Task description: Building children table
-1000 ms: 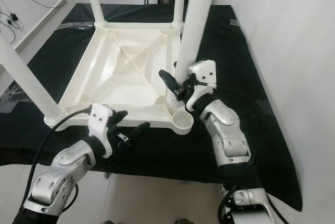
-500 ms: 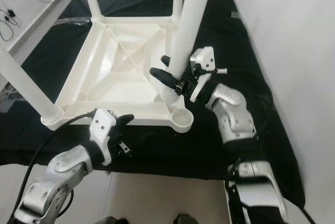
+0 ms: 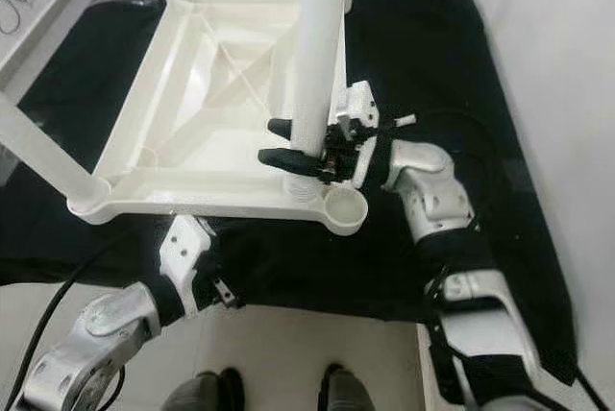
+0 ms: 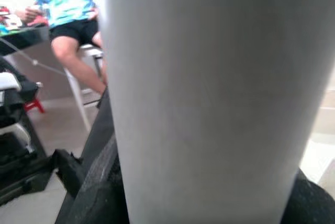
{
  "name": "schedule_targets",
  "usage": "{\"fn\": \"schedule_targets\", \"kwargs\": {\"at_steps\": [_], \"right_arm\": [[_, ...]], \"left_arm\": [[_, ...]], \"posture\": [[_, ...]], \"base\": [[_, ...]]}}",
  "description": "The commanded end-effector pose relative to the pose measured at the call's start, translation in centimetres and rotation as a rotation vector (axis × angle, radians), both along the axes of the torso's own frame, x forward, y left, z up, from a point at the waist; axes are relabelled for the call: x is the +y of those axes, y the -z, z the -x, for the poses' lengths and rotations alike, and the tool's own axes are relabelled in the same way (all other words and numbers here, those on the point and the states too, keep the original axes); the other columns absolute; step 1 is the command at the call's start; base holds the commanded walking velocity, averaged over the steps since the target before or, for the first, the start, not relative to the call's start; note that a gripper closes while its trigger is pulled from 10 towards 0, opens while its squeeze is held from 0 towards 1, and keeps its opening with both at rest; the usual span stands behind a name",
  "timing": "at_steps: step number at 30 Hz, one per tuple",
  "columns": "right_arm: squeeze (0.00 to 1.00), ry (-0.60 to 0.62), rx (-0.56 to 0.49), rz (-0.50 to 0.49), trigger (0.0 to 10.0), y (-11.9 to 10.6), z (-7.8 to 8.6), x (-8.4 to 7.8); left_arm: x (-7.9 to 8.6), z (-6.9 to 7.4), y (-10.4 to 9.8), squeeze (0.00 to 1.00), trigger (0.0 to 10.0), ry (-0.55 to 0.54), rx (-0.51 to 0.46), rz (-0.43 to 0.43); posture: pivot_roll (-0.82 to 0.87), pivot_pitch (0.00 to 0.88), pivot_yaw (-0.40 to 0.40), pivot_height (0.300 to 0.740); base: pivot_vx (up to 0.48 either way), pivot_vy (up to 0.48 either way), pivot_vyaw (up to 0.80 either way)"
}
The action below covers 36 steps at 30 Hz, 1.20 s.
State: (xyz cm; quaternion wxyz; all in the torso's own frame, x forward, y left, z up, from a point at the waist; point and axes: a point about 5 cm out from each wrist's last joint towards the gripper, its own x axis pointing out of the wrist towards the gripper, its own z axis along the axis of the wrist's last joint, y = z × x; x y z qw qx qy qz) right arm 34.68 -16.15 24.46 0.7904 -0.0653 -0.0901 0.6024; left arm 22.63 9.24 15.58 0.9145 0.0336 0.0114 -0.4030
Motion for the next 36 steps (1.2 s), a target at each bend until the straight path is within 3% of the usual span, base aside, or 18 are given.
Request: {"fn": "schedule_targets", "kwargs": {"at_steps": [1,3,4,5,14,18,28,36], "right_arm": [[0.0,-0.01,0.019,0.0,10.0,0.3,0.1,-0.7],[0.0,0.011,0.005,0.02,10.0,0.2,0.4,-2.4],[0.0,0.011,0.005,0.02,10.0,0.2,0.4,-2.4],[0.0,0.021,-0.002,0.039,10.0,0.0,1.1,-3.8],[0.0,0.006,-0.003,0.053,10.0,-0.1,1.4,-4.6],[0.0,-0.002,0.001,0.076,10.0,0.2,3.5,-5.9],[0.0,-0.016,0.016,0.081,10.0,0.8,4.3,-5.9],[0.0,-0.035,0.032,0.113,10.0,1.8,4.8,-4.5]], "left_arm": [[0.0,0.6,0.4,0.0,10.0,0.018,0.019,-0.024],[0.1,0.8,0.3,0.0,10.0,0.015,0.026,-0.018],[0.1,0.8,0.3,0.0,10.0,0.015,0.026,-0.018],[0.1,1.0,0.3,0.0,10.0,0.013,0.036,-0.013],[0.2,1.2,0.2,0.0,10.0,0.013,0.044,-0.016],[0.3,1.3,0.2,0.0,10.0,0.027,0.046,-0.028],[0.5,1.2,0.1,0.0,10.0,0.027,0.046,-0.037],[0.4,1.0,0.1,0.0,10.0,0.023,0.047,-0.036]], "posture": [[0.1,0.325,0.023,0.74],[0.1,0.332,0.026,0.74],[0.1,0.332,0.026,0.74],[0.1,0.339,0.036,0.74],[0.1,0.34,0.038,0.74],[0.1,0.34,0.055,0.74],[0.1,0.334,0.06,0.74],[0.11,0.333,0.058,0.74]], "base": [[0.0,0.0,0.0],[0.0,0.0,0.0],[0.0,0.0,0.0],[0.0,0.0,0.0],[0.0,0.0,0.0],[0.0,0.0,0.0],[0.0,0.0,0.0],[0.0,0.0,0.0]]}}
